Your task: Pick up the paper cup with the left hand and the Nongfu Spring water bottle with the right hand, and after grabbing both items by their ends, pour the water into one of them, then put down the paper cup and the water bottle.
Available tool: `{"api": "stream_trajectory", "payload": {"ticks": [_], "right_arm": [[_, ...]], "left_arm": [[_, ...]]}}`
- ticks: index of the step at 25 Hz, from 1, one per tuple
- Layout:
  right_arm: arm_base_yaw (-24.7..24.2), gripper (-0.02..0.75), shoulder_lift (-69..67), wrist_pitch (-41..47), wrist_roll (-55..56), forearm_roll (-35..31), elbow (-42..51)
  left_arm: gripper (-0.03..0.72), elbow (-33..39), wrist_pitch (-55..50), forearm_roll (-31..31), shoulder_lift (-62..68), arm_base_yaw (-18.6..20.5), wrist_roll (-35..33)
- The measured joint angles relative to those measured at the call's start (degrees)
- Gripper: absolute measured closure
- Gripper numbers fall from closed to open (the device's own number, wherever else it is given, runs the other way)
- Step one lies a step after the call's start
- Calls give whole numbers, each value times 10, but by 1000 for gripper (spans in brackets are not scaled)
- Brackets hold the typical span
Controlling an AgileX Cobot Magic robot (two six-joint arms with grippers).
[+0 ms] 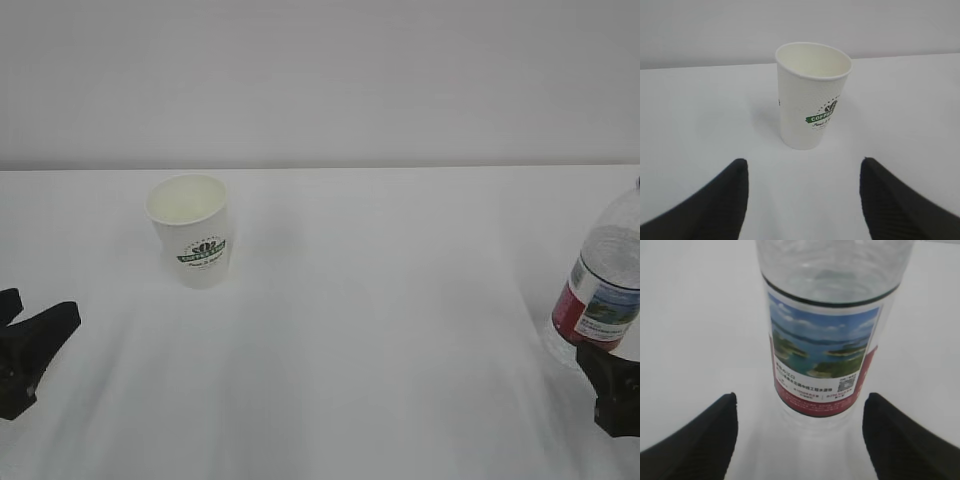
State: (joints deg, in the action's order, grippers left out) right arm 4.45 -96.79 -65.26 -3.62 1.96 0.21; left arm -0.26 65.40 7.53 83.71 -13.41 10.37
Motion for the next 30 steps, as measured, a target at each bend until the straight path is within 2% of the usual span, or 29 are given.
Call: {"api": "stream_trajectory", "payload": {"ticks": [25, 30], "right_arm": [[0, 150, -33, -4, -11, -6, -62], [0, 127, -38, -4, 6, -6, -62]], "left_arm": [[185, 0, 0, 15, 0, 0, 1], [188, 0, 0, 15, 0, 0, 1]]}}
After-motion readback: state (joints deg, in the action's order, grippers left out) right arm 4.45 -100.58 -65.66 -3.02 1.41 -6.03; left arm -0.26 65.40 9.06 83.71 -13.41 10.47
